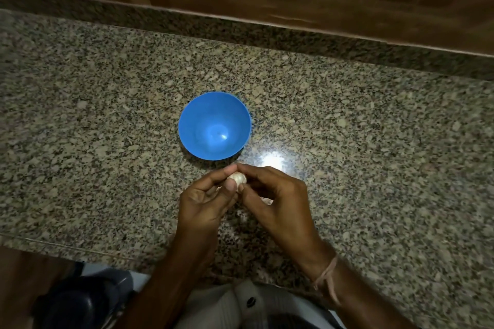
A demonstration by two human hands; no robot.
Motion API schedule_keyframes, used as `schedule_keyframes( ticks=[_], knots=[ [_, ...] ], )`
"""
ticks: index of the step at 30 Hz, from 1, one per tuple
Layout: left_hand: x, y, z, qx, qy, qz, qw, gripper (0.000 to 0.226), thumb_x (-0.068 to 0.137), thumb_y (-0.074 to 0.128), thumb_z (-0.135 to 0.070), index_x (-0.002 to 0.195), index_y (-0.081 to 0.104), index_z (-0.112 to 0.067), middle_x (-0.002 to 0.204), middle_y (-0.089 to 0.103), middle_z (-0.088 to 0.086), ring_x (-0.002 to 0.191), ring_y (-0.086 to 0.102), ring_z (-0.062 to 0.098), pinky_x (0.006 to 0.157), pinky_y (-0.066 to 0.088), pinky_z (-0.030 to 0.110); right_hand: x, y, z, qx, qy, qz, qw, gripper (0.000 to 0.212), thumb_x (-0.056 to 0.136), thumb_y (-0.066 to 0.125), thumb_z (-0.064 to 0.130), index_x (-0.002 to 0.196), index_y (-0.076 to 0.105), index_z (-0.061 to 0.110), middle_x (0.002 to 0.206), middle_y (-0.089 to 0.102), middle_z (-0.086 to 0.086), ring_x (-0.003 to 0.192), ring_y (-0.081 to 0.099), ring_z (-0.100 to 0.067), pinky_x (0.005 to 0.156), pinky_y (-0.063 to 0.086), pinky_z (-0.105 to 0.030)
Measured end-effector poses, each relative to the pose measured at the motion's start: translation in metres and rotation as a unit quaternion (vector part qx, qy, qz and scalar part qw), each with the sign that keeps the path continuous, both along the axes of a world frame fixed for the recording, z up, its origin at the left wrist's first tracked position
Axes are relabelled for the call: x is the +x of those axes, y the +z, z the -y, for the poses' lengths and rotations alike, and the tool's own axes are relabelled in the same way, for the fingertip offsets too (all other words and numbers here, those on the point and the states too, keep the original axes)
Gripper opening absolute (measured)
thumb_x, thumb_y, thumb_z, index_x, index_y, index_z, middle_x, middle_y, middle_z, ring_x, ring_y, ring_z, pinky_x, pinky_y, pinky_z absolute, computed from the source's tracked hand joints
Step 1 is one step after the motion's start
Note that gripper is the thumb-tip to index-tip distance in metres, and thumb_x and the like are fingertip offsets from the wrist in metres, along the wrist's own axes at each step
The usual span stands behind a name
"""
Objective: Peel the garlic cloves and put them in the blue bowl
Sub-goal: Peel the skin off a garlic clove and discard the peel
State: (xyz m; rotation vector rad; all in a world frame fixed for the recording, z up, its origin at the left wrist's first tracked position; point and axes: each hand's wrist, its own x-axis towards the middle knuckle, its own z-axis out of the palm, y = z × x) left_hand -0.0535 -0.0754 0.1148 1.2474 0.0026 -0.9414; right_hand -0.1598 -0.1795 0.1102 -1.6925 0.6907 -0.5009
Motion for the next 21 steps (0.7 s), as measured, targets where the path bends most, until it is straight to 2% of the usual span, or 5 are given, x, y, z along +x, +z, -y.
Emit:
schedule_keyframes(
  ticks=[4, 10, 14, 19, 21],
  knots=[
    [-0.002, 0.0, 0.003, 0.037, -0.019, 0.041, 0.998, 0.035, 0.089, 0.067, -0.009, 0.123, 0.071, -0.002, 0.116, 0.078, 0.014, 0.111, 0.074, 0.027, 0.091, 0.061, 0.03, -0.007, 0.0, 0.006, -0.056, 0.034, -0.023, 0.998, 0.03, 0.1, 0.072, 0.019, 0.13, 0.073, 0.019, 0.115, 0.076, 0.006, 0.102, 0.073, -0.007, 0.085, 0.061, -0.038],
    [-0.006, -0.001, 0.009, 0.066, -0.031, 0.073, 0.995, 0.034, 0.087, 0.071, -0.012, 0.119, 0.073, -0.002, 0.113, 0.079, 0.01, 0.105, 0.076, 0.025, 0.088, 0.061, 0.029, -0.01, 0.001, 0.011, 0.03, 0.018, -0.035, 0.999, 0.025, 0.1, 0.072, 0.018, 0.124, 0.076, 0.018, 0.104, 0.079, 0.006, 0.093, 0.076, -0.009, 0.078, 0.061, -0.043],
    [-0.007, -0.006, 0.008, 0.086, -0.035, 0.088, 0.992, 0.026, 0.091, 0.069, -0.005, 0.116, 0.074, -0.003, 0.111, 0.08, 0.008, 0.103, 0.077, 0.023, 0.082, 0.06, 0.025, -0.012, -0.001, 0.008, 0.022, 0.026, -0.05, 0.998, 0.027, 0.1, 0.07, 0.016, 0.126, 0.075, 0.023, 0.102, 0.079, 0.008, 0.089, 0.076, -0.007, 0.077, 0.061, -0.04],
    [-0.005, -0.008, 0.005, 0.094, -0.052, 0.109, 0.988, 0.021, 0.094, 0.068, 0.002, 0.113, 0.074, 0.0, 0.105, 0.08, 0.01, 0.096, 0.078, 0.024, 0.078, 0.061, 0.024, -0.011, -0.004, 0.012, -0.007, 0.051, -0.077, 0.996, 0.017, 0.099, 0.071, 0.018, 0.114, 0.075, 0.021, 0.081, 0.077, 0.004, 0.073, 0.075, -0.009, 0.066, 0.059, -0.042],
    [-0.005, -0.009, 0.005, 0.095, -0.047, 0.128, 0.986, 0.019, 0.093, 0.068, 0.003, 0.112, 0.074, 0.001, 0.107, 0.08, 0.009, 0.098, 0.078, 0.022, 0.08, 0.06, 0.024, -0.008, -0.005, 0.011, -0.013, 0.045, -0.078, 0.996, 0.014, 0.099, 0.07, 0.022, 0.112, 0.074, 0.022, 0.081, 0.077, 0.004, 0.073, 0.074, -0.009, 0.066, 0.059, -0.042]
  ],
)
